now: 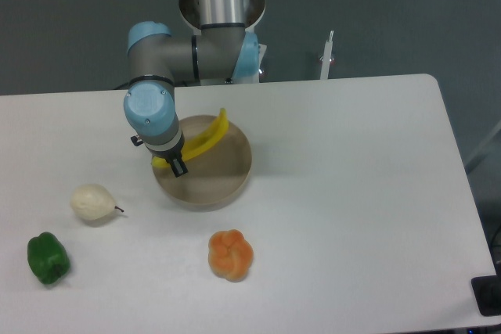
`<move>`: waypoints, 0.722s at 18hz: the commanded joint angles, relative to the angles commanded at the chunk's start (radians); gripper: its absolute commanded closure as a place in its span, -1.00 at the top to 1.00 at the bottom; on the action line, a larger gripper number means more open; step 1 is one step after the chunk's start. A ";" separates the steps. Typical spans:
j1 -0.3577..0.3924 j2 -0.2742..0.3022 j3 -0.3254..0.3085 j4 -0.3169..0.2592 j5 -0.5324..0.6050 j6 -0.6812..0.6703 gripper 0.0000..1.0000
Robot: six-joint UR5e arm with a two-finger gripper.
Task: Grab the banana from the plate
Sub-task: 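Close the gripper on the banana's stem end and lift it, then carry the banana off the plate toward the orange toy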
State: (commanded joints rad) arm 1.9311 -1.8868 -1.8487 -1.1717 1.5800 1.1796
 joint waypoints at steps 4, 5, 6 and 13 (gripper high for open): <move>0.101 -0.005 0.201 -0.173 0.000 0.005 -0.38; 0.136 -0.020 0.265 -0.202 -0.003 0.006 -0.38; 0.158 -0.034 0.297 -0.207 -0.003 0.006 -0.38; 0.322 -0.169 0.483 -0.197 -0.020 0.006 -0.38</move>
State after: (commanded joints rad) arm 2.2533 -2.0553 -1.3655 -1.3683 1.5601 1.1858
